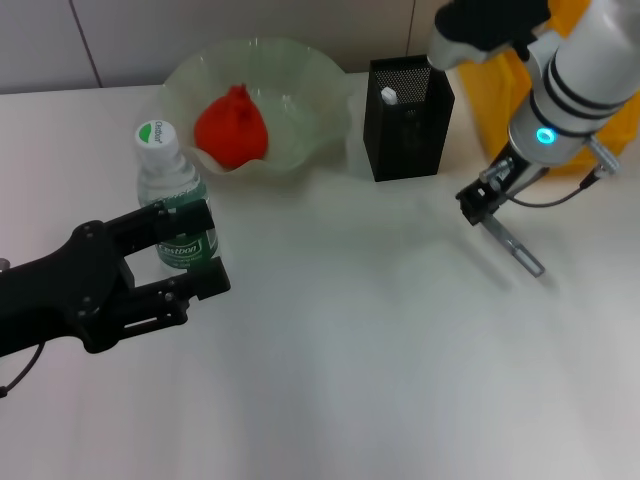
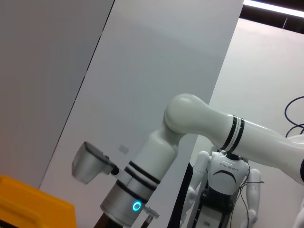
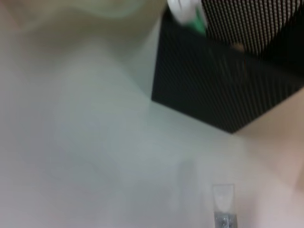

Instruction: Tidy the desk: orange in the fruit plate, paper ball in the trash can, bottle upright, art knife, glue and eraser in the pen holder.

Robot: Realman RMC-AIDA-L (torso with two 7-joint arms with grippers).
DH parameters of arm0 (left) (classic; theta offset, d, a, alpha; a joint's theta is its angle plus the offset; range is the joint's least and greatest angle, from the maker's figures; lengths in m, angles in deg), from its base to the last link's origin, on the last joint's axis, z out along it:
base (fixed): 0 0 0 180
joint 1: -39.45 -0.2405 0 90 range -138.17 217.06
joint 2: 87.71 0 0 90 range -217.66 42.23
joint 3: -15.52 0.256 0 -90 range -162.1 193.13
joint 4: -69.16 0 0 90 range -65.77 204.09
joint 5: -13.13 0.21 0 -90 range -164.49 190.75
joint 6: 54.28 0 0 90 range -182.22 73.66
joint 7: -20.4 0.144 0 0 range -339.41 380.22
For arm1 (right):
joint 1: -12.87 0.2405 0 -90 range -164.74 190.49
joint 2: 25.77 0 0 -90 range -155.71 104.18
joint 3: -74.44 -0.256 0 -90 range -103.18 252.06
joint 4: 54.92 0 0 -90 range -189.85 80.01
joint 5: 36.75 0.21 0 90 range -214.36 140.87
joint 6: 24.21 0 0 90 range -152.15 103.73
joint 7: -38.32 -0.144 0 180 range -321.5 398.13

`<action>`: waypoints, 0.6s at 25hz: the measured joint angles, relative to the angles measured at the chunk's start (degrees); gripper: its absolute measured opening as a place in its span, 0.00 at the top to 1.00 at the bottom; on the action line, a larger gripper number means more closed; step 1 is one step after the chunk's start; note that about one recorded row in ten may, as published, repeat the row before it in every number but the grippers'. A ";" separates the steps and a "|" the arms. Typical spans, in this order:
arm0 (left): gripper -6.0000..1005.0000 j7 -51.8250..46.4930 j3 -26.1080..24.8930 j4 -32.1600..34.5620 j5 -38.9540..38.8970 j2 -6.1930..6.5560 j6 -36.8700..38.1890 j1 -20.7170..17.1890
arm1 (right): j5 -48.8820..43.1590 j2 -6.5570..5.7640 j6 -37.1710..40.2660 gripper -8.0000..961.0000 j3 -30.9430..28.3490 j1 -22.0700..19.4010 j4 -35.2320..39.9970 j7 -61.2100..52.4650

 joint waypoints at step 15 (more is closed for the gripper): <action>0.23 -0.28 -1.58 0.00 -0.18 -0.10 0.24 0.22 | 13.96 0.05 4.38 0.84 1.95 -8.24 28.38 4.40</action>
